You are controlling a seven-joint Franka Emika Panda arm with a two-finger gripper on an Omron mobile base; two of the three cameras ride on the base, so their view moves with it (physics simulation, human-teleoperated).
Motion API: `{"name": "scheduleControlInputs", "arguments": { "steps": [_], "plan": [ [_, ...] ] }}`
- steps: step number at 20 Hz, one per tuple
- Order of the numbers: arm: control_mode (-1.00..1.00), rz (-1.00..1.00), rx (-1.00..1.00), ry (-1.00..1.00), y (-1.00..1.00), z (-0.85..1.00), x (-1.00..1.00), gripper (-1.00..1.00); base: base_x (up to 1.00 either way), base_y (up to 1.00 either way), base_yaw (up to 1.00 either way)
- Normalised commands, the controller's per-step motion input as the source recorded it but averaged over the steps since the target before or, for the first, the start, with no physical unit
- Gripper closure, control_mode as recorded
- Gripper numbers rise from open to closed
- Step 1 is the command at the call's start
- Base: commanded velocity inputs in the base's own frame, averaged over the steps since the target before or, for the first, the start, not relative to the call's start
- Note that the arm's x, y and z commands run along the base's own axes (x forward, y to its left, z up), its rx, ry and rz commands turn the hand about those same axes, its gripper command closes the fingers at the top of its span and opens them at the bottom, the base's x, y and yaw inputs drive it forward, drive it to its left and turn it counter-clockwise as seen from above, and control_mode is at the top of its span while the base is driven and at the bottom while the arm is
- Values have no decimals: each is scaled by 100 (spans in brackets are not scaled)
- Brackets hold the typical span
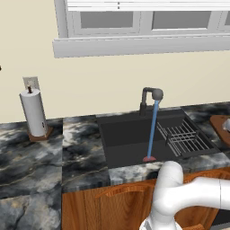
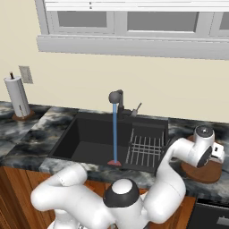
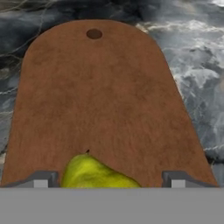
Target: Pick the pear from the sink and place it on the cutting board to airdry. Then turn off the sink faucet.
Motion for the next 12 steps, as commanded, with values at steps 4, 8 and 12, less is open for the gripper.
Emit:
{"name": "scheduleControlInputs", "arguments": {
  "steps": [4,8,12],
  "plan": [
    [-100,1,0,0,0,0,0,-100,0,0,0],
    [-100,0,0,0,0,2,0,-100,0,0,0],
    [-100,4,1,-5,0,36,0,-100,0,0,0]
  ]
}}
